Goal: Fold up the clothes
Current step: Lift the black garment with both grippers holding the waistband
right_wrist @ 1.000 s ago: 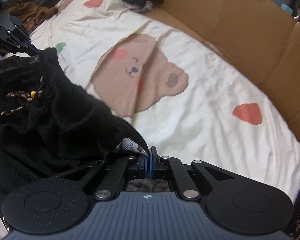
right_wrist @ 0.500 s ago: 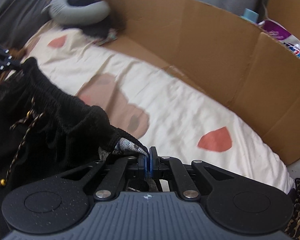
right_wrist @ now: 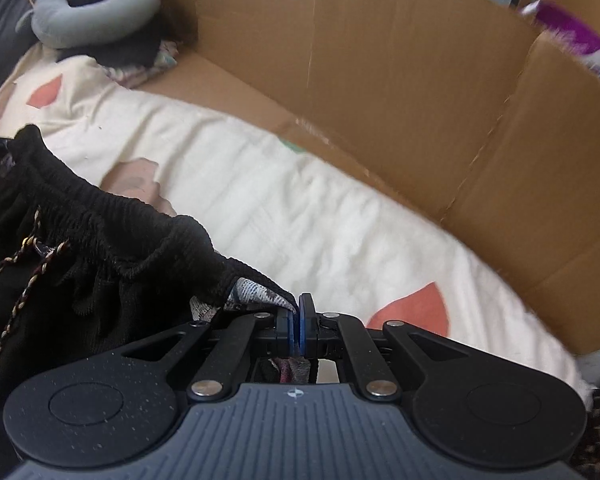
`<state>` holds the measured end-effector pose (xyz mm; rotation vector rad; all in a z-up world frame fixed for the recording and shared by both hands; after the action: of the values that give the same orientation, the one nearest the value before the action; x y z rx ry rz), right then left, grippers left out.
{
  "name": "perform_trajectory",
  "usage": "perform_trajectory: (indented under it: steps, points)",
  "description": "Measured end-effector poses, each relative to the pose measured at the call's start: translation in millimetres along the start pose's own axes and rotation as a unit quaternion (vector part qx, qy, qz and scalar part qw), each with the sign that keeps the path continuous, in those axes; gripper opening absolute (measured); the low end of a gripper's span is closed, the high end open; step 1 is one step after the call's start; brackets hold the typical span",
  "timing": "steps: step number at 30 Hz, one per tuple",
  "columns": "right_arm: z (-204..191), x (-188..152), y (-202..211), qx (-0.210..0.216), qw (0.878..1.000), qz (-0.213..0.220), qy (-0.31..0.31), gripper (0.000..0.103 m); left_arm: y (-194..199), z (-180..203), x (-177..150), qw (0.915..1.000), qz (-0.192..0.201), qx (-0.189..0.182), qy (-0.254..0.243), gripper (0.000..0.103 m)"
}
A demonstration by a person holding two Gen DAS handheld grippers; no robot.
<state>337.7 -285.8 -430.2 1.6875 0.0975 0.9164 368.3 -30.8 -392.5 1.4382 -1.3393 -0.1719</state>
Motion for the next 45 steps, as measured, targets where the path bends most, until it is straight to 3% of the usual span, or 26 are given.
perform_trajectory:
  steps: [9,16,30,40,43,45]
  points:
    - [3.4,-2.1,-33.4,0.010,1.000,-0.017,-0.011,0.000,-27.3,3.4,-6.4,0.9994,-0.032,0.007,-0.007,0.004]
    - [5.8,8.3,-26.0,-0.025,1.000,-0.001,0.002,0.000,-25.5,4.1,4.7,0.9992,-0.020,0.029,-0.017,0.004]
    - [19.6,78.6,-34.6,-0.095,0.995,0.014,0.021,0.000,-32.8,-21.5,50.0,0.9959,0.003,0.089,-0.009,0.004]
    - [11.5,122.5,-45.3,-0.117,0.993,0.012,0.031,0.000,-52.7,-41.8,77.2,0.9904,-0.013,0.135,-0.026,0.004]
    - [9.8,131.9,-52.6,-0.126,0.992,0.004,0.025,0.000,-61.4,-44.9,82.7,0.9899,-0.023,0.136,-0.033,0.004]
    - [7.4,135.9,-60.3,-0.131,0.991,-0.004,0.025,0.001,-72.0,-44.9,81.3,0.9908,-0.050,0.122,-0.028,0.005]
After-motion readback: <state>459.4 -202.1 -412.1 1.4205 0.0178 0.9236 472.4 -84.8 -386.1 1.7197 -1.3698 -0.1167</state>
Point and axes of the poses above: each gripper's, at about its wrist camera, not at the fingertips, and y roughly against the way its jaws point, z to its right, x to its top, the point moved 3 cm from there along -y, roughly the way its jaws point, and after that the axes turned 5 degrees about x, right-handed, at the moved point
